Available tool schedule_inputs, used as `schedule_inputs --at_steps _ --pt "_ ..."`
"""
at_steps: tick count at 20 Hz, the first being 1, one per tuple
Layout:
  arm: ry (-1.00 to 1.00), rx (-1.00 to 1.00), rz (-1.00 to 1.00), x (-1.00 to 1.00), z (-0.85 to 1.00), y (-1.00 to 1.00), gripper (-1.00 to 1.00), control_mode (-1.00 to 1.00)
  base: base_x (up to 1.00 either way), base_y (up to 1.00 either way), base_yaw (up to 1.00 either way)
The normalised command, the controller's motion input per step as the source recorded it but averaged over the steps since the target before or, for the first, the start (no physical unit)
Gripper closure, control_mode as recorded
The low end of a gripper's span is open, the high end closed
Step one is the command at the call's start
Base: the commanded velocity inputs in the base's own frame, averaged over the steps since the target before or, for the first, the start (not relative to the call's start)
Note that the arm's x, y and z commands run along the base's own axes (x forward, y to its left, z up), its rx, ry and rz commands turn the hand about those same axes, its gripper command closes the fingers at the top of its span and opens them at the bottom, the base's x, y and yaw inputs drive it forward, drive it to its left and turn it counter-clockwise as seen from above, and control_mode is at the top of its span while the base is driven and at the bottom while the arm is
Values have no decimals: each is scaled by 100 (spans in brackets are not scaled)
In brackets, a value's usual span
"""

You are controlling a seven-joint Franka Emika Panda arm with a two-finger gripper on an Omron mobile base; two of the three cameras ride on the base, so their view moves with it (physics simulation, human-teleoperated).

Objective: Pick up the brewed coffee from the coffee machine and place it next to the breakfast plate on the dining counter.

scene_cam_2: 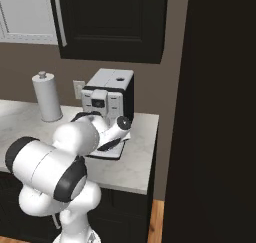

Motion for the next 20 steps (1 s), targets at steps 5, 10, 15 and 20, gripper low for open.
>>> schedule_inputs --at_steps 5,10,15,20 --pt "0 0 0 25 -14 0 100 -100 0 0 0" --pt "0 0 0 17 -12 0 100 -100 0 0 0" --pt "0 0 0 -12 -1 0 100 -100 0 0 0" --pt "-1 0 0 -48 0 -4 100 -100 0 0 0"
